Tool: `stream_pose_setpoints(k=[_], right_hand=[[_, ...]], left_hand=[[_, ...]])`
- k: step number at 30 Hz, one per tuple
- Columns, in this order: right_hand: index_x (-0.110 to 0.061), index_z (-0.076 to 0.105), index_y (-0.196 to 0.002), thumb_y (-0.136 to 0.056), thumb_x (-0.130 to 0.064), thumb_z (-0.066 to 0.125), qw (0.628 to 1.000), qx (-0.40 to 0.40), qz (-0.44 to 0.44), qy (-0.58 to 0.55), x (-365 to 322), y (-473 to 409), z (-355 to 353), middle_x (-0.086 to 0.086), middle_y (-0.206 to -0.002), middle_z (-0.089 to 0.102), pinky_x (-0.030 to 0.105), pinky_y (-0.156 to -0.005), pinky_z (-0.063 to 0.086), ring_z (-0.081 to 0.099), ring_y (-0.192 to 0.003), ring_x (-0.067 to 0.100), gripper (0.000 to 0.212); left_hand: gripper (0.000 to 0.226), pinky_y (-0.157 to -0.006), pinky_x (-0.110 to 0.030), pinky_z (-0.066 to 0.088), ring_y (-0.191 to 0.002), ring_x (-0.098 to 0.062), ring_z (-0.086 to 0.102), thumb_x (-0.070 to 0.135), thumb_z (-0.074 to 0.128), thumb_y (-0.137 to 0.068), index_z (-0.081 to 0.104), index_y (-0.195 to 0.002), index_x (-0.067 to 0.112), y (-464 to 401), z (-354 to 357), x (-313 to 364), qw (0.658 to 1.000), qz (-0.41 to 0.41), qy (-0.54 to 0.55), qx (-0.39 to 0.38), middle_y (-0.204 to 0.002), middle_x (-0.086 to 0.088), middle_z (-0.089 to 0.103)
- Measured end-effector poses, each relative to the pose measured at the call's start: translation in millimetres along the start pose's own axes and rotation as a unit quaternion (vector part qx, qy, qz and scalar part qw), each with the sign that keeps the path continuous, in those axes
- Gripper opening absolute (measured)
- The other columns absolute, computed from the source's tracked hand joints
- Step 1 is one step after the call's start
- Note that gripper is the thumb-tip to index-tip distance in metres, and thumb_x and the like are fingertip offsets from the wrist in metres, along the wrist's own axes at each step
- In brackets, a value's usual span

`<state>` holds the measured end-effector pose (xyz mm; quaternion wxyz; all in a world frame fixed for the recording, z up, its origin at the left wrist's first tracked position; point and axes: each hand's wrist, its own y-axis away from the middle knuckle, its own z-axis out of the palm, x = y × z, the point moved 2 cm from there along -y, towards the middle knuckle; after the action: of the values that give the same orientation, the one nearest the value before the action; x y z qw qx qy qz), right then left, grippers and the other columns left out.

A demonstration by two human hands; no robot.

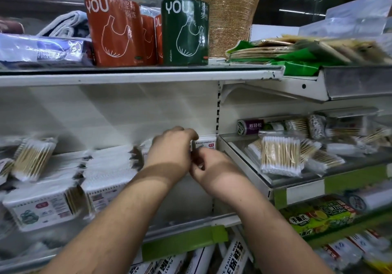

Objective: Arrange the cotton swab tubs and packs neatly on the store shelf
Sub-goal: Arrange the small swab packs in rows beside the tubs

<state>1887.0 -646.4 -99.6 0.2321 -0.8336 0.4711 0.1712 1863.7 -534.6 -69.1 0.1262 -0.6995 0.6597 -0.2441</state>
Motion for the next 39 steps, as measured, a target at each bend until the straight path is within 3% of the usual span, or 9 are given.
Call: stream_pose_setpoints(k=[6,10,14,19,28,31,34,37,39], right_hand=[[-0.029,0.064,-0.110,-0.094,-0.033,0.051,0.997,0.047,-0.011,0.060,10,31,-58,-0.004,-0.100,0.070,0.030,-0.077,0.053,0.066,-0.092,0.021,0.021],[-0.034,0.061,-0.117,-0.096,-0.038,0.053,0.997,0.057,0.010,0.043,25,53,-98,-0.008,-0.107,0.068,0.033,-0.082,0.053,0.064,-0.098,0.018,0.023],[-0.039,0.054,-0.123,-0.096,-0.042,0.051,0.995,0.061,0.040,0.067,52,60,-123,-0.007,-0.120,0.059,0.033,-0.087,0.049,0.058,-0.108,0.020,0.027],[-0.039,0.045,-0.134,-0.095,-0.046,0.052,0.980,0.095,0.095,0.149,91,68,-144,0.005,-0.137,0.042,0.035,-0.093,0.044,0.048,-0.122,0.031,0.039],[-0.033,0.035,-0.142,-0.096,-0.055,0.040,0.979,0.084,0.090,0.160,136,71,-144,0.005,-0.143,0.040,0.042,-0.100,0.037,0.039,-0.127,0.033,0.052],[-0.038,0.041,-0.139,-0.097,-0.047,0.045,0.987,0.089,0.065,0.119,144,73,-149,0.003,-0.140,0.040,0.040,-0.100,0.038,0.038,-0.125,0.030,0.043],[-0.042,0.043,-0.140,-0.096,-0.036,0.050,0.993,0.075,0.044,0.084,153,72,-151,0.003,-0.140,0.038,0.040,-0.105,0.039,0.038,-0.125,0.029,0.045],[-0.045,0.047,-0.137,-0.095,-0.031,0.052,0.995,0.079,0.021,0.057,157,72,-153,0.001,-0.138,0.041,0.038,-0.103,0.042,0.043,-0.121,0.028,0.045],[-0.046,0.049,-0.135,-0.095,-0.031,0.055,0.996,0.078,0.010,0.039,159,72,-154,0.000,-0.136,0.041,0.037,-0.101,0.044,0.047,-0.120,0.028,0.043]], left_hand=[[0.030,-0.082,-0.023,0.049,-0.085,-0.012,0.065,0.008,0.055,-0.088,0.068,-0.102,0.032,-4,9,36,0.964,-0.036,0.264,0.001,-0.095,0.009,0.071],[0.015,-0.080,-0.026,0.053,-0.087,-0.005,0.067,0.020,0.060,-0.094,0.066,-0.096,0.033,-6,17,59,0.911,-0.054,0.408,-0.012,-0.091,0.013,0.071],[0.011,-0.084,-0.030,0.053,-0.095,-0.005,0.064,0.037,0.061,-0.091,0.066,-0.099,0.042,-8,35,86,0.927,-0.046,0.369,-0.040,-0.101,0.014,0.069],[0.032,-0.078,-0.026,0.049,-0.097,-0.010,0.061,0.051,0.058,-0.089,0.054,-0.121,0.051,-7,43,126,0.948,-0.048,0.301,-0.093,-0.121,0.015,0.058],[0.033,-0.079,-0.040,0.058,-0.087,-0.010,0.068,0.047,0.057,-0.091,0.044,-0.120,0.055,-7,43,161,0.924,-0.071,0.358,-0.110,-0.113,0.015,0.065],[0.058,-0.068,-0.023,0.055,-0.087,-0.001,0.062,0.042,0.061,-0.089,0.030,-0.136,0.056,-2,41,166,0.925,-0.073,0.343,-0.150,-0.122,0.014,0.057],[0.076,-0.059,-0.004,0.045,-0.083,0.008,0.059,0.035,0.072,-0.082,0.023,-0.138,0.053,3,38,173,0.929,-0.053,0.316,-0.184,-0.108,0.026,0.052],[0.070,-0.059,-0.002,0.044,-0.082,0.014,0.059,0.034,0.080,-0.074,0.033,-0.119,0.058,3,41,179,0.937,-0.056,0.320,-0.125,-0.102,0.025,0.056],[0.079,-0.063,-0.006,0.047,-0.088,0.009,0.061,0.033,0.082,-0.071,0.034,-0.131,0.050,3,45,179,0.942,-0.057,0.320,-0.084,-0.107,0.020,0.058]])
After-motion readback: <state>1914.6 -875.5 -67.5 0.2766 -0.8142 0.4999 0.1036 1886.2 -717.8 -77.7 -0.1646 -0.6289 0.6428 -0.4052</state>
